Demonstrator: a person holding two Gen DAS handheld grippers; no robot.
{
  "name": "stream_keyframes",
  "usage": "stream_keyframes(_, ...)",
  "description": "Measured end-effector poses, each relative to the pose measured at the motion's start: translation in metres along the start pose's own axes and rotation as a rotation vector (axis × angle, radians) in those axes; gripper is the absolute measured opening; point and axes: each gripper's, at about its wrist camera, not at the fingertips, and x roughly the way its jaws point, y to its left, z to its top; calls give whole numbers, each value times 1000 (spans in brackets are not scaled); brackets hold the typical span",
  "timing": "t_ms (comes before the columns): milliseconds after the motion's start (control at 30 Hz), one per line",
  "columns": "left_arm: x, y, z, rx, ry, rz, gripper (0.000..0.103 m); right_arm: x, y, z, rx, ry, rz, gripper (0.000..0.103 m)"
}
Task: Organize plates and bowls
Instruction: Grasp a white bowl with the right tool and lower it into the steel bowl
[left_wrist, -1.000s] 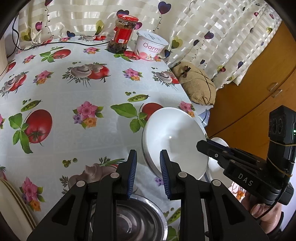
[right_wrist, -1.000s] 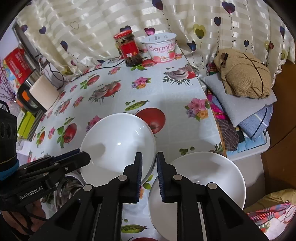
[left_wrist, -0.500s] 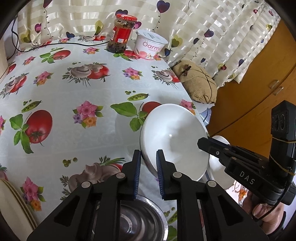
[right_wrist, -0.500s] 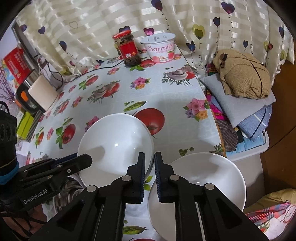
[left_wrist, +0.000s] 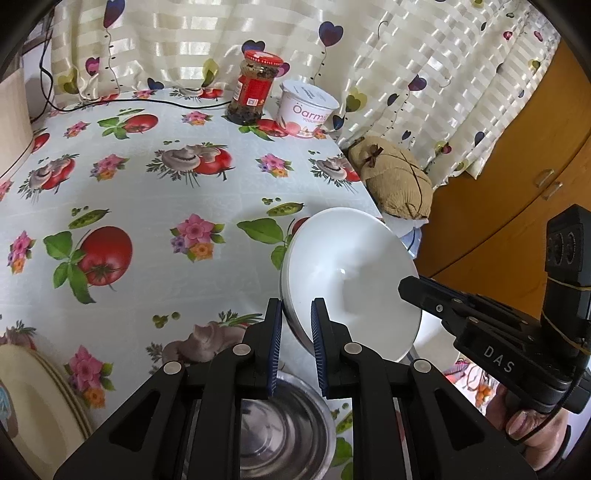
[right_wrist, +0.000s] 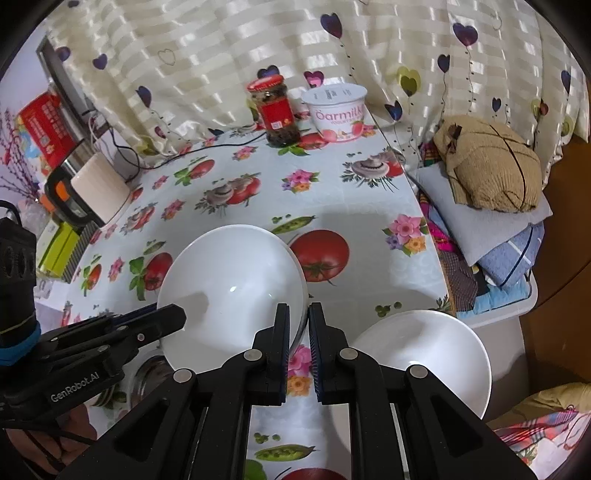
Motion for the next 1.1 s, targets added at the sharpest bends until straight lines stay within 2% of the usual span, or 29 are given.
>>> stream_keyframes(533,-51,15,-27,-20,-31,33,17,-32,43,-19,-52,-16,33,11)
stream_keyframes(1100,-75,43,-71,-71,5,76,17,-29,86,-55,-105,51,77,11)
